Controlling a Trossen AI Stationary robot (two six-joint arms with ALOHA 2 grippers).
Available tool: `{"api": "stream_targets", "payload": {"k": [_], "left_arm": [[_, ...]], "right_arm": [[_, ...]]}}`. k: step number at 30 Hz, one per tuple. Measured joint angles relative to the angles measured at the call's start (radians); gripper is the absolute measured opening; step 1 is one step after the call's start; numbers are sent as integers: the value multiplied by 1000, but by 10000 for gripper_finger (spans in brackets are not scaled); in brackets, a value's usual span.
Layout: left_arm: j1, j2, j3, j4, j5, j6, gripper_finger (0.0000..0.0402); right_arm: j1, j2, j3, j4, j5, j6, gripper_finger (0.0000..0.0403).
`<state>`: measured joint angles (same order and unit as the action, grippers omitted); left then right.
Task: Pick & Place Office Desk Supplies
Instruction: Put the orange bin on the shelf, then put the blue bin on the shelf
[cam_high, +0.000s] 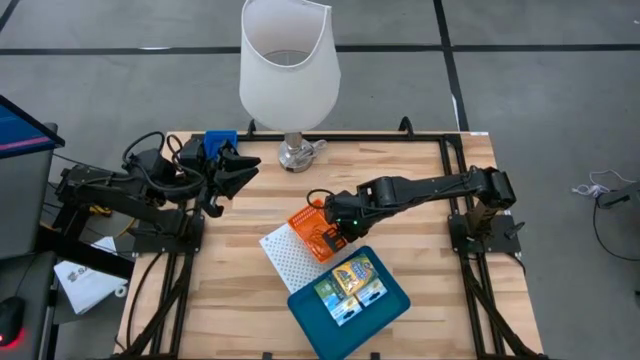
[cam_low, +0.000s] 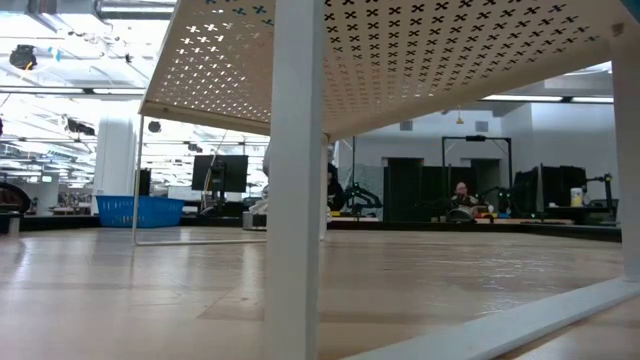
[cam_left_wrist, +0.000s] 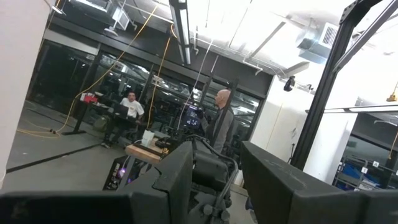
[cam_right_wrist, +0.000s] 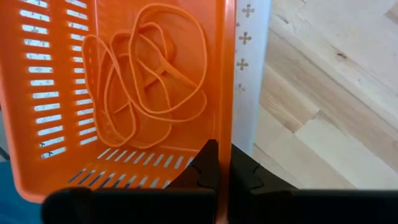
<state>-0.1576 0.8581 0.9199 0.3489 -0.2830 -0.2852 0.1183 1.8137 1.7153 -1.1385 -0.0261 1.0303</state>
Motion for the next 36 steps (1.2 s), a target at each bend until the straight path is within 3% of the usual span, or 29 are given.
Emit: {"api": "stream_targets", "payload": {"k": [10, 23, 36], "left_arm": [[0, 0, 0, 0, -1, 0, 131], [0, 0, 0, 0, -1, 0, 131], [0, 0, 0, 0, -1, 0, 131]], "right_arm": [[7, 0, 0, 0, 0, 7, 3], [26, 0, 0, 3, 13, 9, 58], [16, -1, 0, 8, 31, 9, 62]]}}
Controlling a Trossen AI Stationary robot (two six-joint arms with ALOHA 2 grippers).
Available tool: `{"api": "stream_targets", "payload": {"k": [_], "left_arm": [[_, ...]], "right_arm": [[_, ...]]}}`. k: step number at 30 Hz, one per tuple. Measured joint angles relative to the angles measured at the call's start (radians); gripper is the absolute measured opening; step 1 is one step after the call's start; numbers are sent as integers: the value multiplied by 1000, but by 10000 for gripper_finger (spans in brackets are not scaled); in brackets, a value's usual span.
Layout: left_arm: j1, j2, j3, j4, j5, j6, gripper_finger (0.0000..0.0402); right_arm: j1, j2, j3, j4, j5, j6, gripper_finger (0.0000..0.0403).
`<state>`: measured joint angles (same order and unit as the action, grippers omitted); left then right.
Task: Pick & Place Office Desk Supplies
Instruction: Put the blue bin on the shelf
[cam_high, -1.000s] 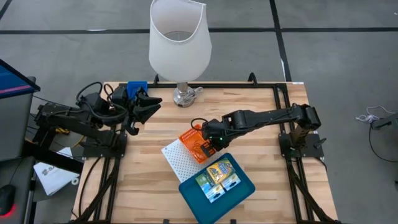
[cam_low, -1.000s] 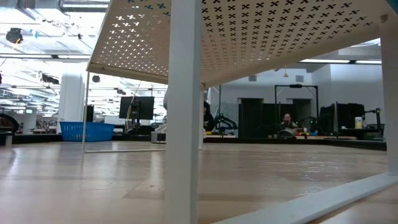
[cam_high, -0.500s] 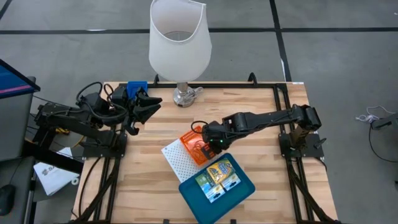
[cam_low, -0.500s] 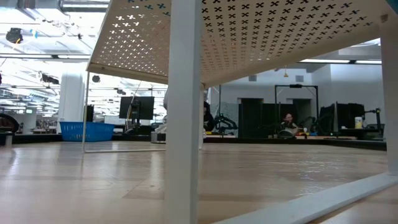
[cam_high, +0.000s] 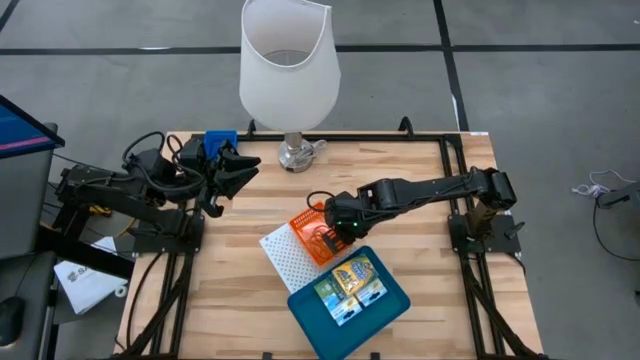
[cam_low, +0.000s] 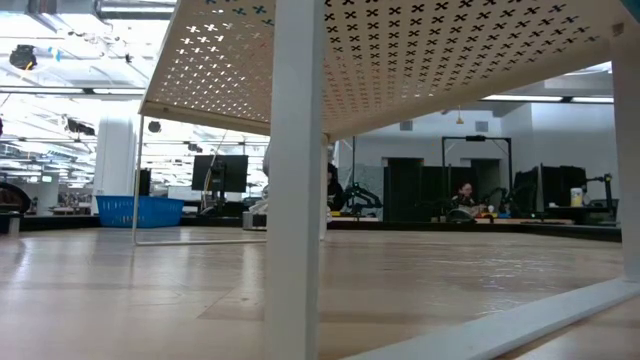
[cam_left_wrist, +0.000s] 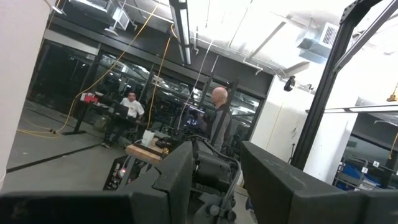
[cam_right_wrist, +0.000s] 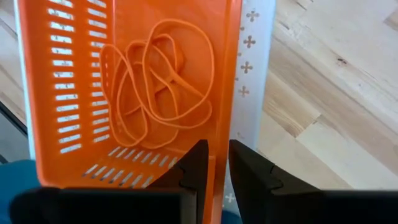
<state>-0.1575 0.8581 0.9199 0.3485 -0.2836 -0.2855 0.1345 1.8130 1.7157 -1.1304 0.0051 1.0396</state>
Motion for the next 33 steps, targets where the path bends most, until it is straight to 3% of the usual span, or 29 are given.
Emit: {"api": "stream_targets", "payload": {"k": [11, 29, 33], "left_arm": [[0, 0, 0, 0, 0, 17, 131], [0, 0, 0, -10, 0, 19, 131], [0, -1, 0, -100, -42, -3, 131]], "right_arm": [[-15, -2, 0, 13, 12, -1, 62], [-62, -153, 2, -3, 53, 0, 62], [-78, -235, 0, -22, 163, -2, 62]]}}
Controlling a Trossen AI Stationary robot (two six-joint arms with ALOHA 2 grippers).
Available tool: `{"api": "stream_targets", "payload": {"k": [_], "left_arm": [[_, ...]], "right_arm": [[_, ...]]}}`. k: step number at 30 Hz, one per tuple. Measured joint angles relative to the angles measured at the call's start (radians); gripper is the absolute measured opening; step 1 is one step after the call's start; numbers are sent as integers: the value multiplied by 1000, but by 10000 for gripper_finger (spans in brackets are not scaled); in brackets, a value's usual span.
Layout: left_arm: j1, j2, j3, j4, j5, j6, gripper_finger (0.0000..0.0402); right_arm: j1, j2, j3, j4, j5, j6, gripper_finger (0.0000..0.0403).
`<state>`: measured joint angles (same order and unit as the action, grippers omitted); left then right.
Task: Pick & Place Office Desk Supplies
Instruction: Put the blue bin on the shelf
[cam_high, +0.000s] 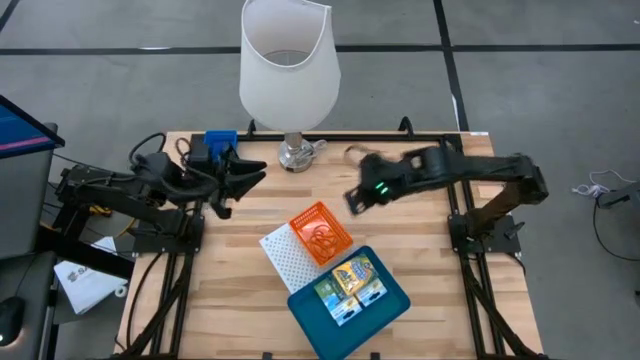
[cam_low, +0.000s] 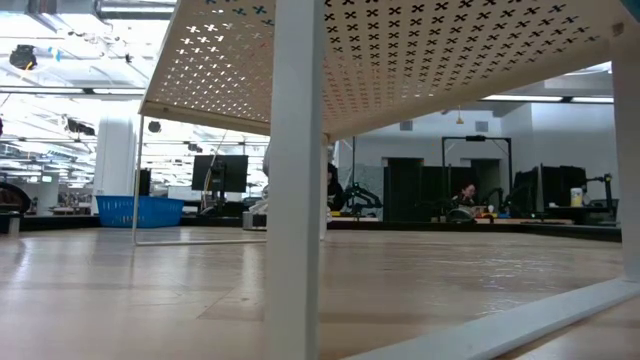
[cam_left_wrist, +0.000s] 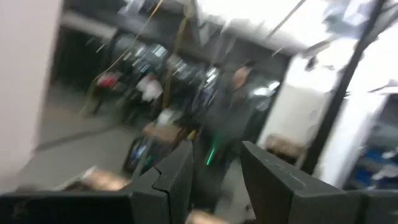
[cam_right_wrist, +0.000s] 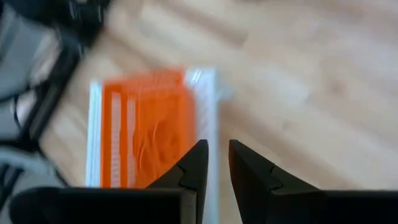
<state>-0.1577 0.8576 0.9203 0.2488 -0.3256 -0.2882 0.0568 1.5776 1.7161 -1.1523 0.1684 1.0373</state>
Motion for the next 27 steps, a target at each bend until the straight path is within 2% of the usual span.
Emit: {"api": "stream_targets", "payload": {"k": [4, 7, 12, 15, 17, 19, 22, 27], "left_arm": [[12, -1, 1, -213, -109, -101, 131], [83, 1, 53, -506, -138, -190, 131], [290, 20, 157, -1051, -142, -453, 131], [438, 12, 171, -1222, -102, -646, 131], [550, 9, 156, -1334, -72, -708, 131], [638, 9, 128, -1368, -54, -769, 131], [733, 9, 68, -1327, -34, -792, 131], [877, 90, 22, -1175, -31, -698, 133]], "right_arm": [[-31, -122, 0, -43, 120, -12, 62], [-58, -201, 0, -62, 169, -13, 62], [-81, -271, 0, -63, 222, -17, 62], [-76, -276, 0, -63, 233, -25, 62], [-75, -265, 0, -64, 233, -27, 62], [-69, -252, 0, -68, 233, -45, 62], [-64, -231, -1, -67, 233, -67, 62], [-65, -216, -1, -53, 229, -98, 62]]}}
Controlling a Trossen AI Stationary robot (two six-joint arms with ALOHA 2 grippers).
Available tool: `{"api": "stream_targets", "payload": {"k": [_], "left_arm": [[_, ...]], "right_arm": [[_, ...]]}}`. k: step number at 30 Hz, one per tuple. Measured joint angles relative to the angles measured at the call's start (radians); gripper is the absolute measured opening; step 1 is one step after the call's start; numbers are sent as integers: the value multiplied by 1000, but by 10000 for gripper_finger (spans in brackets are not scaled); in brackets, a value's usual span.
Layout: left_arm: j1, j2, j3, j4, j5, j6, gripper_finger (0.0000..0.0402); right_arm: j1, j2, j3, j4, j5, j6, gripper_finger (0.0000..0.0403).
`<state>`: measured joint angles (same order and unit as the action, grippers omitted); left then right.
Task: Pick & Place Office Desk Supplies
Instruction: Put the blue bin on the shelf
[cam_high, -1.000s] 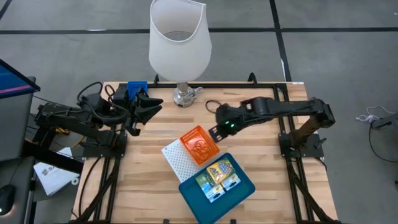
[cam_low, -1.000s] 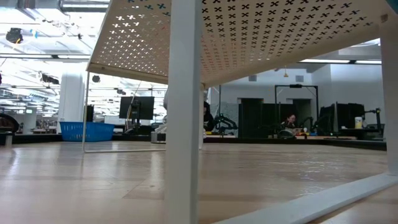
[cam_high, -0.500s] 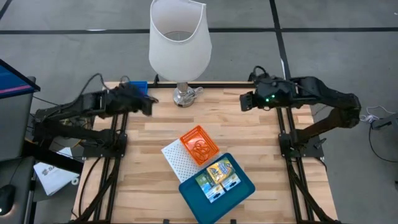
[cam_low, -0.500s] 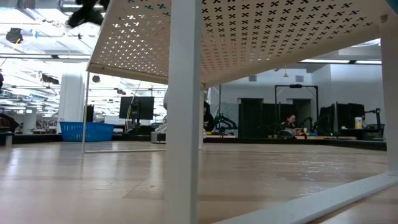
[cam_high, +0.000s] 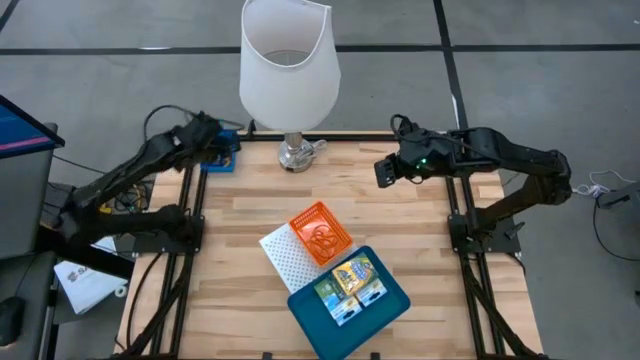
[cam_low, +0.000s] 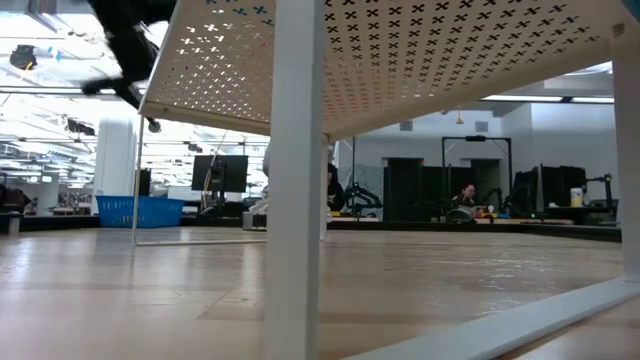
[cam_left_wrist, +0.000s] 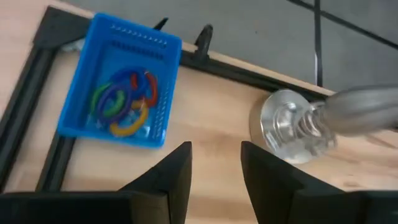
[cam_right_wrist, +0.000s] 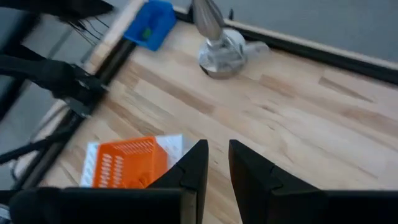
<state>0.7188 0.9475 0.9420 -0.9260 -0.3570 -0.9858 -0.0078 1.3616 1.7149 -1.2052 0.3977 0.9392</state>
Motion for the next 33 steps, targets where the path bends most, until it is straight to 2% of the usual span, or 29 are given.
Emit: {"api": "stream_targets", "payload": {"k": [3, 6, 11, 20, 24, 33], "left_arm": [[94, 109, -2, 92, 83, 103, 137], [176, 246, -2, 104, 163, 205, 139], [240, 394, -3, 94, 178, 258, 134], [253, 487, -3, 197, 140, 367, 104], [258, 515, -3, 212, 102, 381, 102], [269, 586, -2, 252, 103, 432, 102]], "right_arm": [[-3, -7, 0, 29, -1, -29, 62], [-15, -19, 1, 32, -11, -47, 62], [-29, -42, 1, 30, -11, -49, 62], [-29, -61, 2, 6, -11, -57, 62], [-29, -67, 1, -13, -11, -44, 62], [-28, -67, 1, -34, -12, -30, 62]]}}
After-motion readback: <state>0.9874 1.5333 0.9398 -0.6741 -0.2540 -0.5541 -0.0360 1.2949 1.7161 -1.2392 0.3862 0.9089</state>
